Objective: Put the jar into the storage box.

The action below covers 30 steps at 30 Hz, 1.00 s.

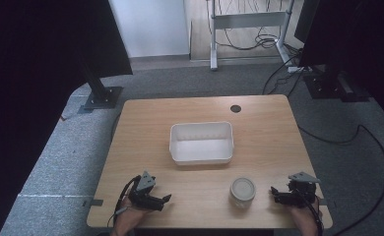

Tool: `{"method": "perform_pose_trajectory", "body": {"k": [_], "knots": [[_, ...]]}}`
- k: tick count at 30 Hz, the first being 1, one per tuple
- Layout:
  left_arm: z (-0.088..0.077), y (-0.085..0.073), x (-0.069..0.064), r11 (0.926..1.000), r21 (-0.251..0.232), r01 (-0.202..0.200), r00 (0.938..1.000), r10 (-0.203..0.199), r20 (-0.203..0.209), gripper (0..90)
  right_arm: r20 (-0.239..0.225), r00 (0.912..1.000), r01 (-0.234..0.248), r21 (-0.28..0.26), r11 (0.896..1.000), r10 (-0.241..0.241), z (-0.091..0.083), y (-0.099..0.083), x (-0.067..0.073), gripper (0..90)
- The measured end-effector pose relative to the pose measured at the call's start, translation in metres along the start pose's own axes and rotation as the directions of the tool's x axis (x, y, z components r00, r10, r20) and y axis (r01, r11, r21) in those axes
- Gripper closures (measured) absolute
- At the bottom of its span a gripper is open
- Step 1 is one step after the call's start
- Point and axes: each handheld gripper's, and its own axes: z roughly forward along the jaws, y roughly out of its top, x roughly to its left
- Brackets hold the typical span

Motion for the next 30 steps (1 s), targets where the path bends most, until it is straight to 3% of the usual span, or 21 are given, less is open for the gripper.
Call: {"method": "perform_pose_trajectory", "body": {"k": [13,30], "knots": [[0.008,0.023,-0.022,0.9994,-0.014,-0.033,0.9981,0.033,0.051,5.1,-0.003,1.0000,0.002,0.000,1.000,-0.002,0.000,0.000,0.000,1.1],[0.026,0.054,-0.051,0.9954,-0.031,-0.091,0.9900,0.094,0.105,4.3,-0.007,1.0000,0.005,0.000,1.000,-0.005,0.000,0.000,0.000,1.1]]}}
